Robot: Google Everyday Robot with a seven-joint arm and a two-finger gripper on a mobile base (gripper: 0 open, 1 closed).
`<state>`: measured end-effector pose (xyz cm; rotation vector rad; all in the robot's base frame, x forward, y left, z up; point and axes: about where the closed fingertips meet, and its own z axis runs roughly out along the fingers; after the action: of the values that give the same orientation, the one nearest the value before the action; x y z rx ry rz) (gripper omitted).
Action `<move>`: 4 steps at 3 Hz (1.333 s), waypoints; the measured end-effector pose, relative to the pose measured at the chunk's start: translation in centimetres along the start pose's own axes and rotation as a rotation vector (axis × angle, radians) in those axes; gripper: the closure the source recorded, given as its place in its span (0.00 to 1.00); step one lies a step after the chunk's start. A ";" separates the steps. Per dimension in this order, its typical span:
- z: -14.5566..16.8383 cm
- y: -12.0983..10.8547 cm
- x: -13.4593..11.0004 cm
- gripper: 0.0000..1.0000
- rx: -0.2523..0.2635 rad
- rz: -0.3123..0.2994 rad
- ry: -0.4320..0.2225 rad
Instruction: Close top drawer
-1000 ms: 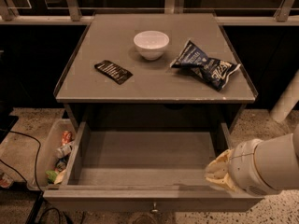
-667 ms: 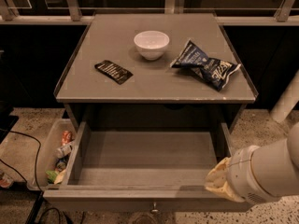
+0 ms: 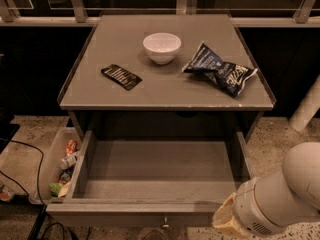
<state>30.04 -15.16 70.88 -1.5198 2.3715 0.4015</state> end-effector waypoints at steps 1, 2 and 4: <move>2.3 0.3 0.8 1.00 -0.039 0.018 -0.020; 4.5 0.3 1.6 1.00 -0.063 0.013 -0.040; 5.9 -0.3 2.1 0.82 -0.052 -0.007 -0.073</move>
Offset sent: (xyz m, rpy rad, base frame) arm -0.0040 0.0063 -0.0779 0.1002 0.0546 0.0236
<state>30.03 -14.71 64.69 -1.5082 2.3164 0.5121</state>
